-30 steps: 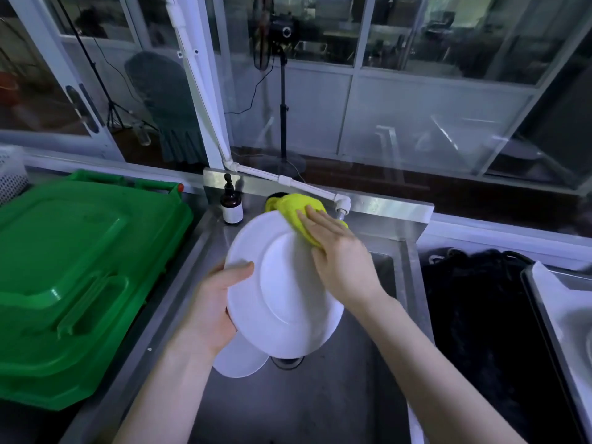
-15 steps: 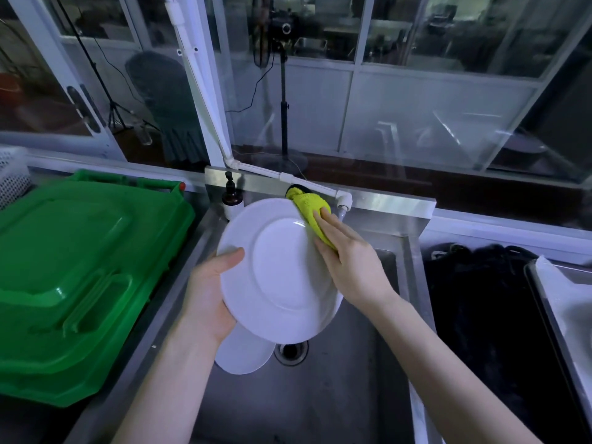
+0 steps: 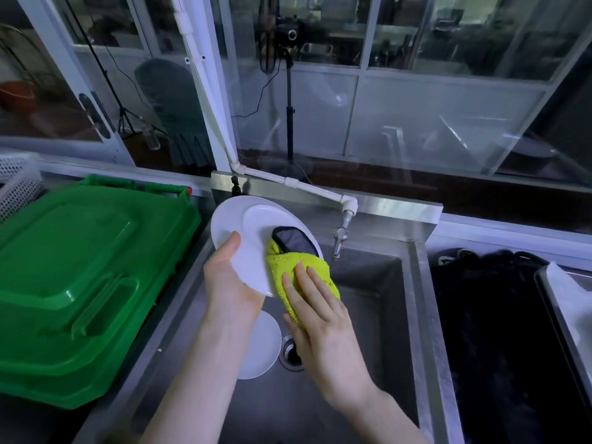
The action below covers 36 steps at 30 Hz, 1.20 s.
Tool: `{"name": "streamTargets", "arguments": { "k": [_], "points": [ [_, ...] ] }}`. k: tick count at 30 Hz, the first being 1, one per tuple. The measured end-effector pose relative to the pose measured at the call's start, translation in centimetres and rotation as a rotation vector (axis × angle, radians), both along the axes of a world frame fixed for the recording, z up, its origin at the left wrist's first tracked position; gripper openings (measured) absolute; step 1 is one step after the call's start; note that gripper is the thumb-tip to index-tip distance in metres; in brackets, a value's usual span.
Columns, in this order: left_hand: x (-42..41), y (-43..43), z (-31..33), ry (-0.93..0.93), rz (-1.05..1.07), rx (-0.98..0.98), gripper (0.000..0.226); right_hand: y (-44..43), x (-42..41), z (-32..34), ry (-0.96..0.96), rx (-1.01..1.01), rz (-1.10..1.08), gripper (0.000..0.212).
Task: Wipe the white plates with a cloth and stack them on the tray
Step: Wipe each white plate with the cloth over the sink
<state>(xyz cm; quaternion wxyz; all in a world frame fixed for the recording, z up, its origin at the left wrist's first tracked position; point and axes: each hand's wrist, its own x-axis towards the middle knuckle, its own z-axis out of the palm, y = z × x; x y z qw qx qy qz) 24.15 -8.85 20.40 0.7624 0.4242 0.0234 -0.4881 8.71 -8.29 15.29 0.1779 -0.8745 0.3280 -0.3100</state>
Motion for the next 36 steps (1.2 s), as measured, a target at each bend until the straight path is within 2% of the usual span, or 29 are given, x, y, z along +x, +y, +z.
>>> {"name": "streamTargets", "arguments": {
  "k": [2,6,11,14,17,20,25,26,28,30,31,33,36],
  "points": [
    [0.3,0.0,0.1,-0.02,0.026,-0.009,0.038,-1.0,-0.6,-0.1,-0.042,0.032,0.057,0.045],
    [1.1,0.2,0.4,-0.083,0.098,-0.036,0.028,-2.1,-1.0,0.0,-0.171,0.201,-0.042,0.054],
    [-0.5,0.0,0.8,0.019,-0.03,0.034,0.043,0.7,1.2,0.6,-0.059,-0.133,-0.014,0.045],
    [-0.7,-0.1,0.5,0.014,-0.107,0.017,0.054,0.3,1.8,1.5,-0.017,-0.194,0.048,0.049],
    [-0.1,0.3,0.6,0.049,-0.124,0.022,0.051,-0.5,0.7,1.3,0.021,-0.208,0.114,0.051],
    [0.3,0.9,0.4,0.041,-0.055,-0.014,0.051,-0.4,-1.1,-0.1,-0.041,-0.127,0.108,0.043],
    [0.2,2.1,0.1,-0.092,-0.036,-0.063,0.031,-2.3,-2.2,0.6,-0.32,0.377,-0.085,0.046],
    [0.1,2.2,0.1,-0.094,-0.057,-0.069,0.031,-2.6,-2.1,1.2,-0.318,0.387,-0.102,0.044],
    [0.0,2.3,0.1,-0.082,-0.08,-0.083,0.034,-2.4,-1.9,2.3,-0.248,0.212,-0.11,0.039],
    [0.1,2.2,0.1,-0.068,-0.128,-0.094,0.04,-1.6,-1.4,2.8,-0.156,0.014,-0.029,0.038],
    [-0.1,2.1,0.1,-0.068,-0.183,-0.093,0.042,-1.2,-1.0,3.1,-0.125,-0.007,0.035,0.041],
    [-0.7,2.1,-0.1,-0.075,-0.29,-0.085,0.039,-1.4,0.1,3.9,-0.12,0.046,0.128,0.044],
    [-1.4,2.4,-0.5,-0.073,-0.292,-0.104,0.033,-3.7,1.0,5.3,-0.155,0.175,0.084,0.044]
  ]
}}
